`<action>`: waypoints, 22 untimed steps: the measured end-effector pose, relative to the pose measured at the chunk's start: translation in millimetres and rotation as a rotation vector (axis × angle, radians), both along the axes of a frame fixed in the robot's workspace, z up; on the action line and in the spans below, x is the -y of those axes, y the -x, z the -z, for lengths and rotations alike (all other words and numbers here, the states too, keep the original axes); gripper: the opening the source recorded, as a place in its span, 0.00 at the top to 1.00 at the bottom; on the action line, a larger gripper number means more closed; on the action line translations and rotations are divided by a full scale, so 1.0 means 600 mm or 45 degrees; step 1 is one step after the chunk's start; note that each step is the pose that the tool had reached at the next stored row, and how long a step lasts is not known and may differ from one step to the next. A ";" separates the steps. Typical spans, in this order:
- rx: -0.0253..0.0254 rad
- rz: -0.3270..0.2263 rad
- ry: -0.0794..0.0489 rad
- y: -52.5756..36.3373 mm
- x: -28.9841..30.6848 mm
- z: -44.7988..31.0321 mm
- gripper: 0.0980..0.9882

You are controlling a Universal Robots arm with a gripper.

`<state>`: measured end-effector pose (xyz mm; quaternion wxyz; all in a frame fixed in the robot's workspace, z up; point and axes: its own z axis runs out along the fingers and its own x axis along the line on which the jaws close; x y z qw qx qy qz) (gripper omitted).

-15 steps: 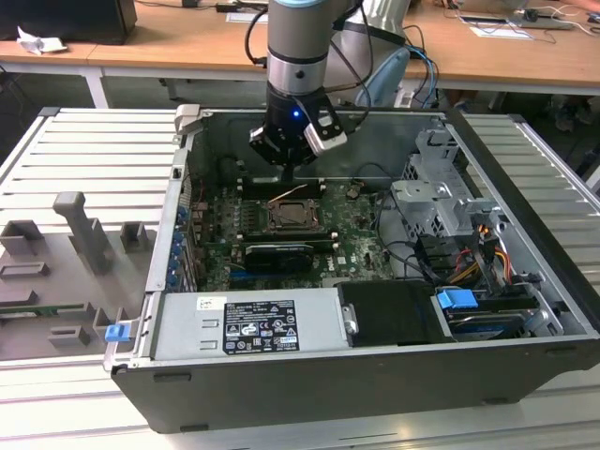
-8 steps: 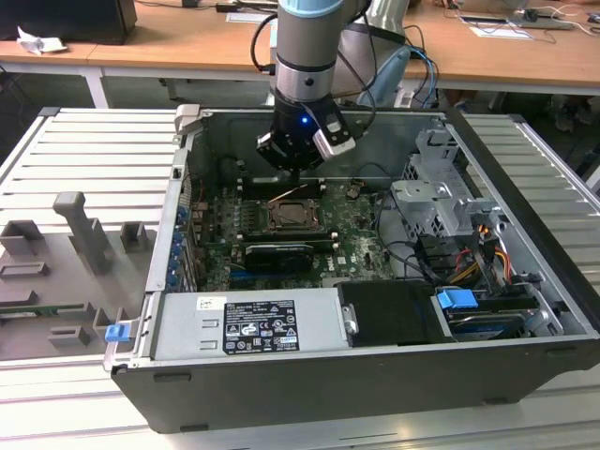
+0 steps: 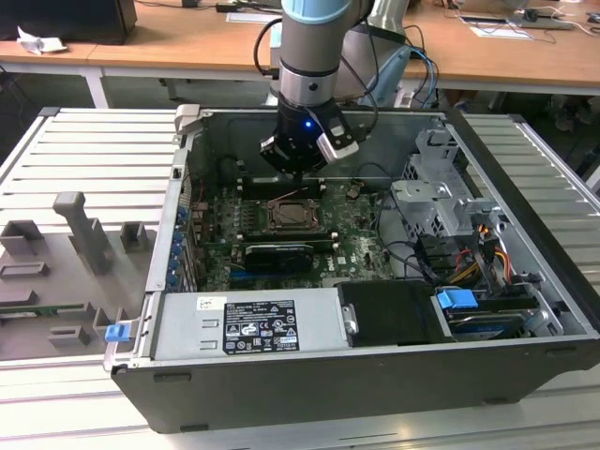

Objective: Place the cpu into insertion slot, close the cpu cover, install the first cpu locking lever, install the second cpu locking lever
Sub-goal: 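Install the first cpu locking lever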

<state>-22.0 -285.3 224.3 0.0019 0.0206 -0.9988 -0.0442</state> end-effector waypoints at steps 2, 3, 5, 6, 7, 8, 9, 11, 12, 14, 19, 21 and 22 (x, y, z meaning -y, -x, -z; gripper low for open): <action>0.0000 0.000 0.000 -0.002 0.0000 0.003 0.99; -0.0001 0.000 0.000 -0.003 0.0000 0.004 0.99; -0.0001 0.000 0.000 -0.005 0.0000 0.007 0.99; -0.0001 0.000 0.000 -0.006 0.0000 0.009 0.99; -0.0001 0.000 0.000 -0.006 0.0000 0.009 0.99; 0.0001 0.000 -0.004 -0.007 0.0000 0.012 0.99; -0.0001 0.000 -0.004 -0.007 0.0000 0.014 0.99; -0.0001 0.001 -0.003 -0.009 0.0000 0.019 0.99; -0.0001 0.001 -0.003 -0.010 0.0000 0.020 0.99; 0.0000 0.001 -0.003 -0.012 0.0000 0.023 0.99; 0.0000 0.000 0.011 -0.013 0.0000 0.029 0.99; -0.0001 0.001 0.015 -0.013 0.0000 0.031 0.99; -0.0001 0.001 0.016 -0.013 0.0000 0.032 0.99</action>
